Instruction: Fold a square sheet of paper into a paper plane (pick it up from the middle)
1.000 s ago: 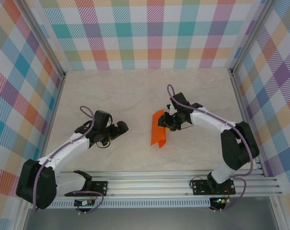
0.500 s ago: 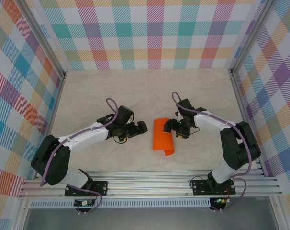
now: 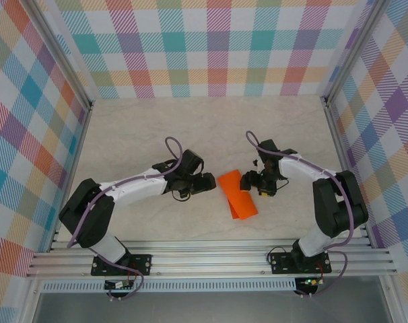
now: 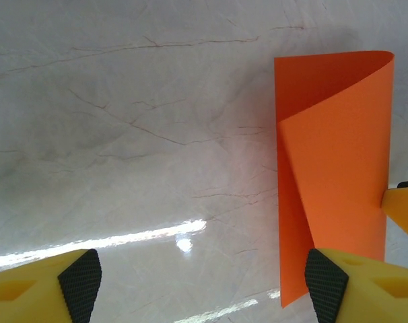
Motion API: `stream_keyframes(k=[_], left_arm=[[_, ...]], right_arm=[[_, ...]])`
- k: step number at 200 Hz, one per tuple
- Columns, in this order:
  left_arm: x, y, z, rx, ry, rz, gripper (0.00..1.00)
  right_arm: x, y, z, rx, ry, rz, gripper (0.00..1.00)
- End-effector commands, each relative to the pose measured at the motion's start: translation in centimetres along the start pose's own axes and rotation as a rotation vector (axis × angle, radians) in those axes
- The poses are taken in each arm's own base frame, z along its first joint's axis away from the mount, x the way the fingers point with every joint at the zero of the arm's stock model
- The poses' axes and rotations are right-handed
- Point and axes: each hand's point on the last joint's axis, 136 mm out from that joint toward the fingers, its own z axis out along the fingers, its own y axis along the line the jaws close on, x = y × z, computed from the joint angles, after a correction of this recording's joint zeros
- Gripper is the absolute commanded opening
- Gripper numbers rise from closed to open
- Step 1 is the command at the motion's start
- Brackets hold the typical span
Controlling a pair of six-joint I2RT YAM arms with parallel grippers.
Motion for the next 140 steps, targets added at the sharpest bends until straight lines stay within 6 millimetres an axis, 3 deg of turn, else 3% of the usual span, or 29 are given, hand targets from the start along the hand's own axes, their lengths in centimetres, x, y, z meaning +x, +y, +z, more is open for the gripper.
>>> stream_keyframes(k=[1, 28, 74, 101, 140], left_arm=[[-0.6, -1.5, 0.1, 0.016, -0.035, -0.004, 0.77], [-0.6, -1.7, 0.7, 0.012, -0.047, -0.030, 0.70], [-0.5, -1.8, 0.5, 0.003, -0.059, -0.039, 0.68], [-0.6, -1.5, 0.2, -0.014, -0.066, -0.031, 0.68], [-0.6, -1.7, 0.2, -0.015, -0.057, -0.024, 0.68]], right_arm=[[0.3, -0.7, -0.2, 0.048, 0.023, -0.038, 0.74], [-0.6, -0.3, 0.0, 0.033, -0.002, -0.011, 0.71], [-0.5, 3.1, 0.6, -0.176, 0.026, -0.041, 0.70], [-0.4, 3.6, 1.0, -0.209, 0.048, -0.065, 0.70], [-0.3, 4.1, 1.5, -0.244, 0.075, -0.067, 0.60]])
